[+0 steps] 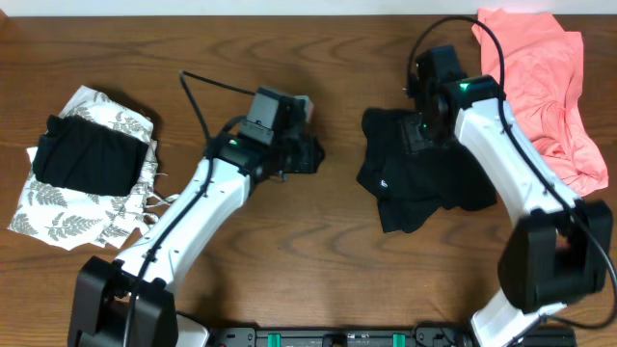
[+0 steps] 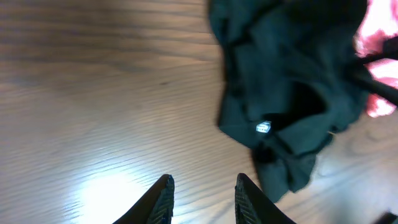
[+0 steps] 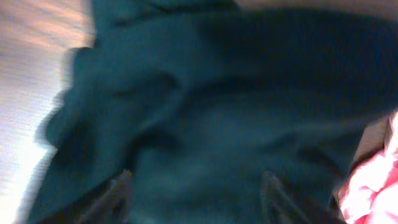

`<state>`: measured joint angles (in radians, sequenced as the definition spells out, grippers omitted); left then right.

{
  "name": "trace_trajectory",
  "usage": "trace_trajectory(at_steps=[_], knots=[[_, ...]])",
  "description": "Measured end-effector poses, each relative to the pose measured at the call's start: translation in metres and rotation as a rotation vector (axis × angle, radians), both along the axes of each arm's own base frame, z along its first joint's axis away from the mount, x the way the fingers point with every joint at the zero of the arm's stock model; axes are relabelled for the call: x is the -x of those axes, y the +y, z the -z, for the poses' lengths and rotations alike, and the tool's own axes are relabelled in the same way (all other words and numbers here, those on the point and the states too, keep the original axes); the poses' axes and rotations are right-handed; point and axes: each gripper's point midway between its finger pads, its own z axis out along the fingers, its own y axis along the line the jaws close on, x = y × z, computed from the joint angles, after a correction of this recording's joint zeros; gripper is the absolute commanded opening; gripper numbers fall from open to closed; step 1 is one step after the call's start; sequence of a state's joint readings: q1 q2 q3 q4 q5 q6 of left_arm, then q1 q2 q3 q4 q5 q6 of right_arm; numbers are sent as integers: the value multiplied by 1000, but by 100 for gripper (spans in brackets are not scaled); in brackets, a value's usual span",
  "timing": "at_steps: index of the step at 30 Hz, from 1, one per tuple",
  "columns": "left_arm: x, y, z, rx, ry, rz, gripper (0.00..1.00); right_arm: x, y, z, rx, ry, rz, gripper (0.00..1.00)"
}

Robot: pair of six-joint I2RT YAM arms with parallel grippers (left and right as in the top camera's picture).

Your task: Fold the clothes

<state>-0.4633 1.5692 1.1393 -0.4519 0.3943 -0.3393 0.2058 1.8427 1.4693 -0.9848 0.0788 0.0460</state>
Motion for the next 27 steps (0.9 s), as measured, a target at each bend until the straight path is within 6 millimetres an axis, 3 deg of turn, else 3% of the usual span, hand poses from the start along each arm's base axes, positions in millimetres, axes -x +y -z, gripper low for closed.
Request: trace_trajectory(at_steps=[5, 9, 12, 16, 22, 27], knots=[[14, -51, -17, 71, -90, 128, 33, -8, -38, 5, -111, 13, 146, 88], [29, -95, -33, 126, -184, 230, 33, -7, -64, 3, -241, 28, 238, 88], [33, -120, -32, 145, -233, 266, 33, -1, -76, 4, -300, 55, 287, 88], [30, -141, 2, 125, -221, 291, 33, 5, -83, 12, -337, 98, 326, 88], [31, -145, 73, 45, -110, 300, 33, 10, -104, 39, -365, 165, 401, 92], [32, -145, 86, 30, -88, 301, 33, 15, -128, 57, -382, 192, 464, 95]])
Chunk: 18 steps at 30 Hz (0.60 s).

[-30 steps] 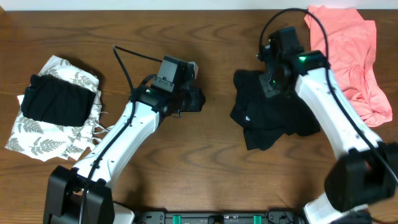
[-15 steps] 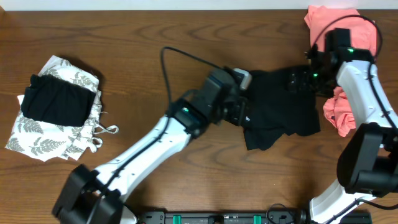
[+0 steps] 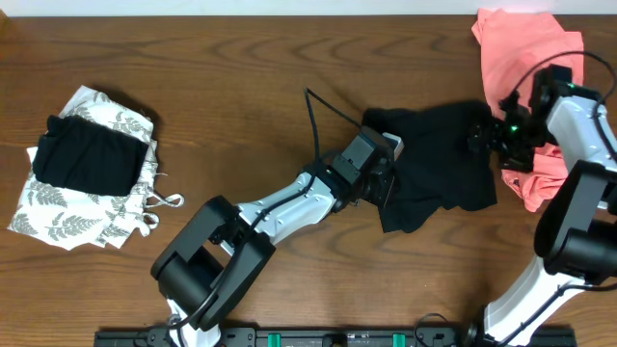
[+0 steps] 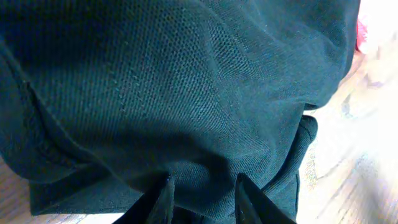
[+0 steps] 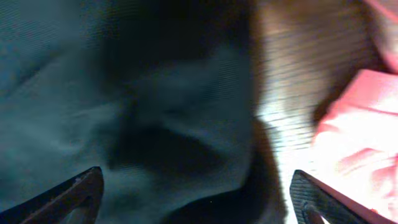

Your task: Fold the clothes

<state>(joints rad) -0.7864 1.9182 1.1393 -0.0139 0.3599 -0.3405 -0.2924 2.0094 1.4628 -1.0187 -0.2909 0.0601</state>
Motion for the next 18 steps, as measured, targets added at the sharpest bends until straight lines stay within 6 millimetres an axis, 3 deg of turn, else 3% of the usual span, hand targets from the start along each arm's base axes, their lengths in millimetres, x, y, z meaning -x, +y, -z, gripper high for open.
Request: trace_trajectory(at_steps=[6, 9, 12, 15, 18], knots=[[-1, -1, -1, 3, -3, 0, 33, -10, -11, 16, -10, -38, 1, 94], [0, -1, -1, 3, -3, 0, 33, -13, -4, 28, -49, -55, -21, 85], [0, 0, 0, 2, -2, 0, 33, -21, 5, 28, -106, -122, -50, 77], [1, 1, 1, -5, 5, 0, 33, -25, 16, 27, -167, -168, -78, 64], [1, 2, 2, -8, 8, -1, 33, -21, 27, 28, -230, -187, -111, 44]])
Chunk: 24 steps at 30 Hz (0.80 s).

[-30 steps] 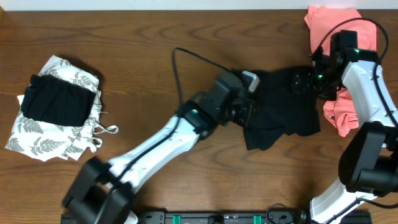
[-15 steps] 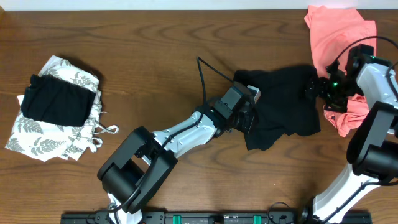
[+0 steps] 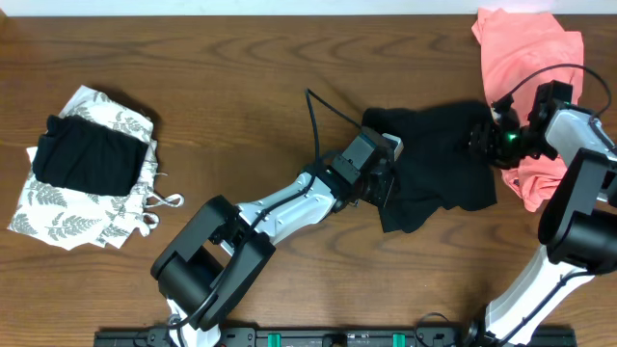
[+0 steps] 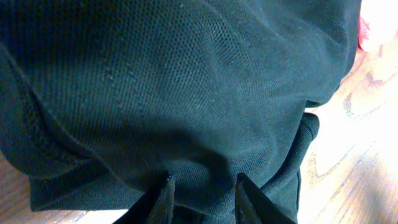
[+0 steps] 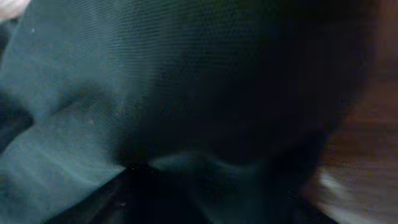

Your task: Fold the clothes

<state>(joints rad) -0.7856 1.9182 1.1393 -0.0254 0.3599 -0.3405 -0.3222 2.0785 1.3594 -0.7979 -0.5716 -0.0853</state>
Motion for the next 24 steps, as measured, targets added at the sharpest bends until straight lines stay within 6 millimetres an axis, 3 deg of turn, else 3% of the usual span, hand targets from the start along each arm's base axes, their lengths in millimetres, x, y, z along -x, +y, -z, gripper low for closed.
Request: trace_trajectory(at_steps=[6, 7, 13, 18, 21, 24], knots=[[-10, 14, 3, -14, 16, -36, 32, 9, 14, 4, -81, 13, -28, 3], [-12, 18, 5, -22, 23, -45, 33, 10, 15, 4, -83, 9, -35, 2], [-29, 46, 6, -46, 52, -113, 32, 10, 10, -13, -34, -18, -31, 1], [-38, 50, -17, -10, 12, -134, 32, 3, 7, -74, 122, -164, -55, 1], [-39, 46, -29, 19, -7, -128, 32, 1, 24, -109, 219, -253, -105, 5], [-41, 39, -37, 63, -15, -132, 32, 2, 45, -126, 309, -296, -158, 6]])
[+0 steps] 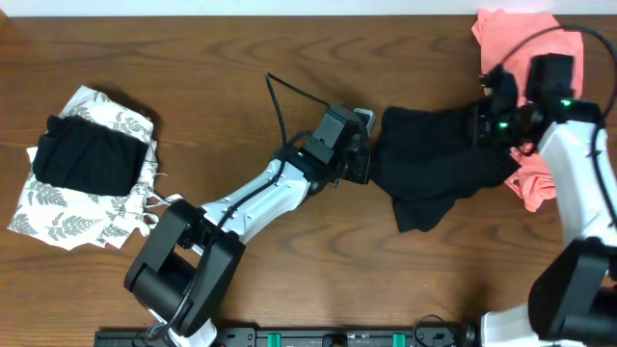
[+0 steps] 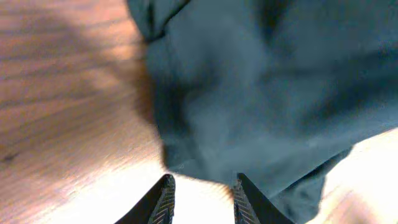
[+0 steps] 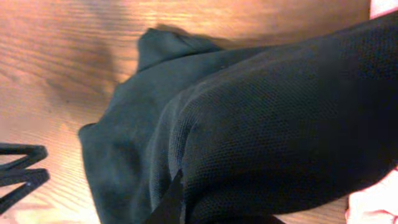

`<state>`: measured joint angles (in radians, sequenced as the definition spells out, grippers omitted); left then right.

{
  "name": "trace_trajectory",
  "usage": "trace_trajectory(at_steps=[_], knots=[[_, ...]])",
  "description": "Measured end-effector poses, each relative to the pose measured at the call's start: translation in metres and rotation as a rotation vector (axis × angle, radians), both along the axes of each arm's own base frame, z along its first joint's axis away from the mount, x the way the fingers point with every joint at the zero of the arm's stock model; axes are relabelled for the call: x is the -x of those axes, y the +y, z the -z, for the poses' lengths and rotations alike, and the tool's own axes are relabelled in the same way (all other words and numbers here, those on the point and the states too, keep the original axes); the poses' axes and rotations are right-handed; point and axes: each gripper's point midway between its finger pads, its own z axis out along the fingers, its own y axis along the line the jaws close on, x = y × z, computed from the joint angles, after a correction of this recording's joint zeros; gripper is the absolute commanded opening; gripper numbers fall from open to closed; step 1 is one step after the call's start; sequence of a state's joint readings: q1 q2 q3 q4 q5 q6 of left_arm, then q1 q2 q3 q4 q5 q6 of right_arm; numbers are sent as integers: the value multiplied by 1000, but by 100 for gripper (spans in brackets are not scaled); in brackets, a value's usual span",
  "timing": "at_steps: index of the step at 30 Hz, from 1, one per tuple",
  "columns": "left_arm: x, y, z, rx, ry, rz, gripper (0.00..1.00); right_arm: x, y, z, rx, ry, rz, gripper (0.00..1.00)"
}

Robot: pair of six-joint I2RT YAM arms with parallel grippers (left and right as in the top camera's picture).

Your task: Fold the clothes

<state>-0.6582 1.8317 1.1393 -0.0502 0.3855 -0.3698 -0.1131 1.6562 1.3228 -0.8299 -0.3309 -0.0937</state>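
A crumpled black garment [image 1: 434,169] lies right of the table's middle; it also shows in the left wrist view [image 2: 261,93] and fills the right wrist view [image 3: 280,112]. My right gripper [image 1: 484,125] is shut on the garment's right edge, next to the pink cloth. Only one of its fingers [image 3: 176,199] shows; the cloth hides the other. My left gripper [image 2: 202,186] stands open just off the garment's left edge [image 1: 362,166], with bare wood between its fingers.
A pink garment [image 1: 535,48] is heaped at the back right corner, touching the black one. At the far left, a folded black piece [image 1: 87,154] rests on a fern-print cloth [image 1: 67,217]. Bare wooden table [image 1: 241,77] lies between them.
My left gripper has come off the black garment and now sits open at its left edge. My right gripper has hold of the right edge, and the garment has shifted slightly right.
At first my left gripper hung open left of the black heap while my right was over it. Then the left was down on the garment's left part and the right at its right edge. Now the right holds that edge and the left is off the cloth.
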Motion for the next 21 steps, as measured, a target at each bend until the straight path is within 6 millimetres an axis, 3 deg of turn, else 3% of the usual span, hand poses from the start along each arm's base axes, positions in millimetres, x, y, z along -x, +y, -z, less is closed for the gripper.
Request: trace_trajectory(at_steps=[4, 12, 21], knots=[[-9, -11, -15, 86, -15, -29, 32, 5, 16, 3, 89, 23, -13, 2], [-13, -43, -42, 263, -3, -91, 28, 8, 0, 7, 161, 51, 50, 3], [32, -94, 0, 304, 183, -71, 28, 16, -33, 14, 264, 108, 195, 1]])
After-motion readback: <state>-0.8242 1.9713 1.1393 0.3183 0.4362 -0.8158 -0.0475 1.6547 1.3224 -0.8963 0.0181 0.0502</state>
